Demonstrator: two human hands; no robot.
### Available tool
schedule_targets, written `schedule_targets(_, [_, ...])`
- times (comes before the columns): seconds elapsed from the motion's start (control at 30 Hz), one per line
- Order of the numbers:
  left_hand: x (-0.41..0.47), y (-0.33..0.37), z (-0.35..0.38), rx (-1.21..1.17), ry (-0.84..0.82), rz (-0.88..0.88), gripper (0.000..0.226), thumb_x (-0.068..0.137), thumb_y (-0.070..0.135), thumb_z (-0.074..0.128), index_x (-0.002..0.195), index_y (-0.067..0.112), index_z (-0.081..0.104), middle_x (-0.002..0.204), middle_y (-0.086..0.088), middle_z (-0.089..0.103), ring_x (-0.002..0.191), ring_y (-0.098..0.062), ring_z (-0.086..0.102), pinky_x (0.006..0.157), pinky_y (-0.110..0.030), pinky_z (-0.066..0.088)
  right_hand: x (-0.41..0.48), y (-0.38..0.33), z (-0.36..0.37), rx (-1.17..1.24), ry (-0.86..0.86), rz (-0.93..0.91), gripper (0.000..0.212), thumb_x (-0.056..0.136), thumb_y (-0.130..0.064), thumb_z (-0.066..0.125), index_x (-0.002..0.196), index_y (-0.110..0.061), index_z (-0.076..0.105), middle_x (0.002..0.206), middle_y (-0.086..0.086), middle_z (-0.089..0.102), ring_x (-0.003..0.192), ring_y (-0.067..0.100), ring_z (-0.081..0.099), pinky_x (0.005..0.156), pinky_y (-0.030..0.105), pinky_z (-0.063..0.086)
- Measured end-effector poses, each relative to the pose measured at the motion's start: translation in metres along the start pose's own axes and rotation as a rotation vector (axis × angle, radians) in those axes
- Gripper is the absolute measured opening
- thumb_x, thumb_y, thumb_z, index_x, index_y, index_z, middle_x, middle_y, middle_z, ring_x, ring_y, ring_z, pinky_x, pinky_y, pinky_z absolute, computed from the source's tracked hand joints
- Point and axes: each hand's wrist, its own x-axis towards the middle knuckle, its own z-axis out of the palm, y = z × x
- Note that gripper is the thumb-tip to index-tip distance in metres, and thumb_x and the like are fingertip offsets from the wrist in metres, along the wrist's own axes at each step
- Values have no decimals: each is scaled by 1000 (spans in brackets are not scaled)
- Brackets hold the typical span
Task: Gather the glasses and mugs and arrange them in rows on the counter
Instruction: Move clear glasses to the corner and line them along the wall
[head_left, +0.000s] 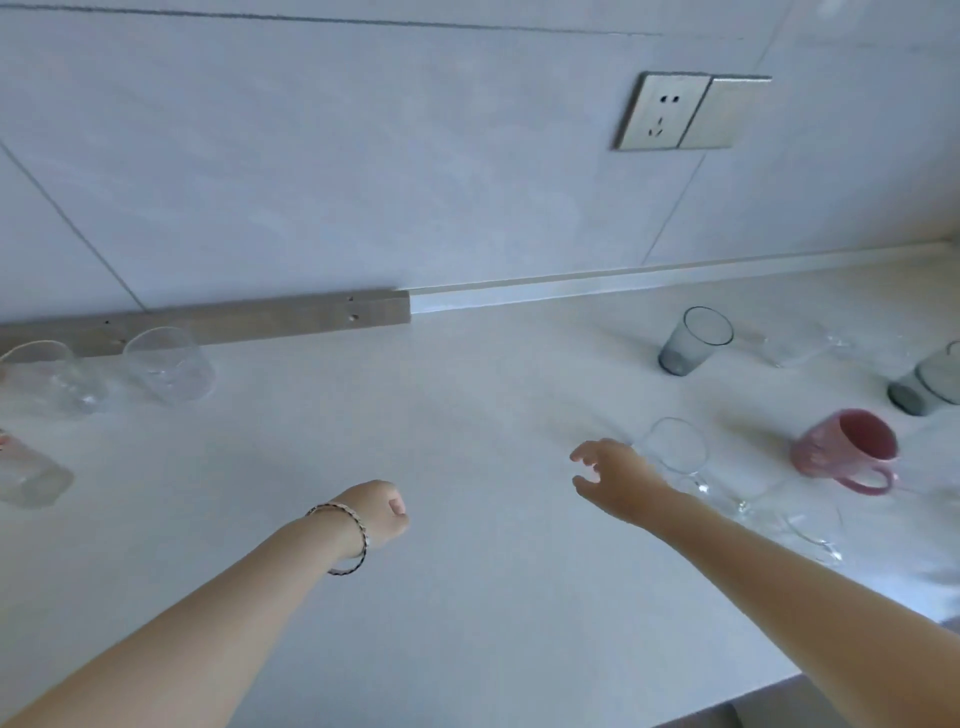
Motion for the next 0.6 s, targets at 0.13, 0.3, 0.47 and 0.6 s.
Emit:
schedule_targets(0.13, [5, 69, 23, -13, -8, 10, 24, 91, 21, 46, 110, 14, 60, 123, -5, 59, 103, -20, 55, 88, -22, 40, 1, 78, -35, -10, 223, 21, 48, 89, -25, 57, 136, -18, 45, 137, 6, 44, 129, 24, 43, 102, 32, 37])
schedule_targets(0.3, [3, 106, 36, -14, -28, -11, 17, 91, 22, 45, 101, 19, 58, 124, -3, 58, 96, -16, 50, 91, -24, 41, 21, 119, -47, -78, 107, 176, 78, 83, -52, 59, 144, -18, 25, 138, 12, 39, 127, 32, 44, 98, 39, 43])
schedule_targets(0.47, [-2, 99, 38, -1, -8, -89, 8, 91, 22, 46, 90, 21, 53, 123, -3, 59, 110, -20, 55, 93, -26, 42, 37, 111, -32, -12, 74, 238, 72, 89, -60, 39, 142, -13, 24, 132, 14, 50, 116, 33, 56, 88, 37, 46])
schedule_targets(0.6, [-6, 82, 37, -12, -1, -145, 11, 92, 23, 46, 96, 20, 56, 122, -4, 59, 104, -20, 55, 85, -22, 39, 36, 100, -22, 13, 130, 227, 65, 92, -56, 33, 141, -14, 24, 133, 15, 44, 113, 36, 56, 85, 39, 46])
